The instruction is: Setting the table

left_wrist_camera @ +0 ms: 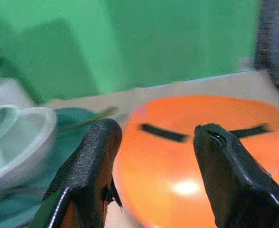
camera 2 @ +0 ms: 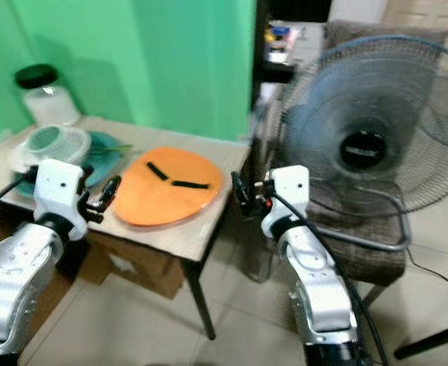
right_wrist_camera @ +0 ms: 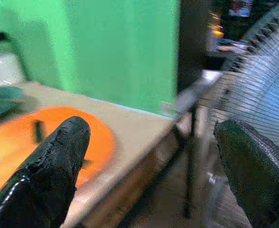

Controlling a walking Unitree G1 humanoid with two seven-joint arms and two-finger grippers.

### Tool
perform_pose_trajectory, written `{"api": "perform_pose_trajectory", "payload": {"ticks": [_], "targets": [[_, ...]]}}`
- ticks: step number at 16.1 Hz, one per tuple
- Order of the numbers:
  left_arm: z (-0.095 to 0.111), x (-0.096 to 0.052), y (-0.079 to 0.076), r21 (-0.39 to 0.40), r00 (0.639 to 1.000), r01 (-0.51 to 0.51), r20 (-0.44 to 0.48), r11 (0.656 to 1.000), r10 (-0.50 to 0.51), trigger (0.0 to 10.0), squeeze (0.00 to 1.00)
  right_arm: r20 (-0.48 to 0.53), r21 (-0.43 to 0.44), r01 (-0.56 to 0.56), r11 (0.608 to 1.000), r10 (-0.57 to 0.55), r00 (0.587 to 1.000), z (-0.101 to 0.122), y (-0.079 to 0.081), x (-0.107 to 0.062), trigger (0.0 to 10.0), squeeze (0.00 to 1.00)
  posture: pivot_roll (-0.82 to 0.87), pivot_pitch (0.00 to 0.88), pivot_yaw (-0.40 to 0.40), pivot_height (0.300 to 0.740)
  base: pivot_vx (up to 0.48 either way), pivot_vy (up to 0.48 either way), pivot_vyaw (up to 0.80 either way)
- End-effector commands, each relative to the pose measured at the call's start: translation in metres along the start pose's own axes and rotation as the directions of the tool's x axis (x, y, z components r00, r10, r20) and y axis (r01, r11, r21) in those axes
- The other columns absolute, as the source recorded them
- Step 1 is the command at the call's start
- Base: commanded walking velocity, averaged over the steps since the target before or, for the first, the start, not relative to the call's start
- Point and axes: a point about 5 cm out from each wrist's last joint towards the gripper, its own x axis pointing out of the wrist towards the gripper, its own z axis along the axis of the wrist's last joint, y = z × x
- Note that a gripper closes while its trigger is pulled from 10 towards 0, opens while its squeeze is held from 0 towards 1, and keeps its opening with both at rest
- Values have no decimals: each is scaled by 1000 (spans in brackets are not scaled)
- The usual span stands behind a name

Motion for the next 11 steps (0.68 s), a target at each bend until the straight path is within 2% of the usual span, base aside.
{"api": "perform_pose_trajectory", "payload": {"ticks": [1, 3, 6, 11], "targets": [[2, -3, 4, 23, 1000, -12, 2, 1000, 12, 10000, 0, 8, -5, -27, 1000, 27, 1000, 4, 3, 1, 10000, 1000, 164, 0, 71, 740, 292, 0, 0], [1, -3, 3, 24, 1000, -9, -2, 1000, 9, 10000, 0, 0, -8, -59, 998, 59, 998, 3, 5, 1, 10000, 1000, 167, 0, 68, 740, 291, 0, 0], [-1, -5, 4, 34, 1000, -5, -12, 999, 5, 10000, 0, 3, -19, -68, 997, 68, 998, 4, 6, 2, 10000, 1000, 172, 0, 58, 740, 284, 0, 800], [-3, -6, 4, 46, 1000, 15, -22, 999, -14, 10000, 0, 0, 0, -36, 999, 36, 999, 3, 0, 3, 10000, 1000, 173, 0, 59, 740, 274, 0, 0]]}}
